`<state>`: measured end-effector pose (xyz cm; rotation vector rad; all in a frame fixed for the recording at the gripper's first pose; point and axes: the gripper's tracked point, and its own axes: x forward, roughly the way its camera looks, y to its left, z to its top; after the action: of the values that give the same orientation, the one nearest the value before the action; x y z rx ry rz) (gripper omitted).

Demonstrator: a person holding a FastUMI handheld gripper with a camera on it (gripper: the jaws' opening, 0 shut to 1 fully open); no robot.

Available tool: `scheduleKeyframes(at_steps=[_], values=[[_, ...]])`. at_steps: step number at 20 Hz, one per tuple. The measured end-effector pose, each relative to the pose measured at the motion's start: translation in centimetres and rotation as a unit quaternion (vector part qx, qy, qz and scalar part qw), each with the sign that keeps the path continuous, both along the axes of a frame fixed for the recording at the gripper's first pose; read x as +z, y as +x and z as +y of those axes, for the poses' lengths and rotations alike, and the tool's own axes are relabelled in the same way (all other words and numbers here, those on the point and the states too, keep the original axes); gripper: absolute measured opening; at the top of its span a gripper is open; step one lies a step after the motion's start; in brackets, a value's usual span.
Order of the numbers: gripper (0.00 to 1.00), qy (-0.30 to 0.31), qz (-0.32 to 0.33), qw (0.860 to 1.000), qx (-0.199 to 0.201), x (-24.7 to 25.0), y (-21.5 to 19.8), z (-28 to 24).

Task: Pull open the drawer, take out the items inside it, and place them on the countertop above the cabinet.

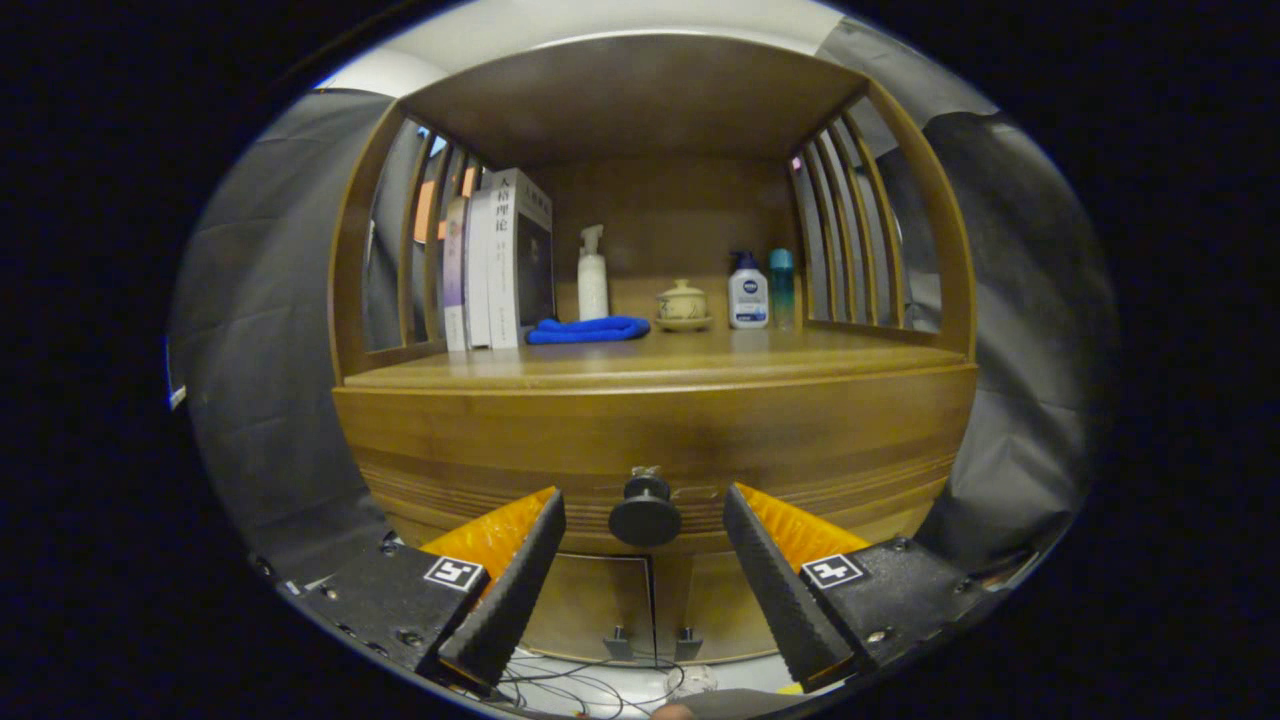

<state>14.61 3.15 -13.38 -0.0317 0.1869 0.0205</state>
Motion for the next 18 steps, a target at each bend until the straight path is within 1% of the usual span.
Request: scheduleKeyframes(at_steps=[3, 8, 13, 18], values=[[0.99, 0.002, 0.005, 1.0, 0.001, -0.6, 1.4, 0.1], [0.82, -0.007, 0.016, 1.0, 0.0, -1.1, 2.1, 0.1], [0.53, -0.019, 0.018, 1.0, -0.003, -1.4, 2.7, 0.2], [0.47, -0.024, 0.021, 0.999, 0.003, -1.3, 2.6, 0.1]])
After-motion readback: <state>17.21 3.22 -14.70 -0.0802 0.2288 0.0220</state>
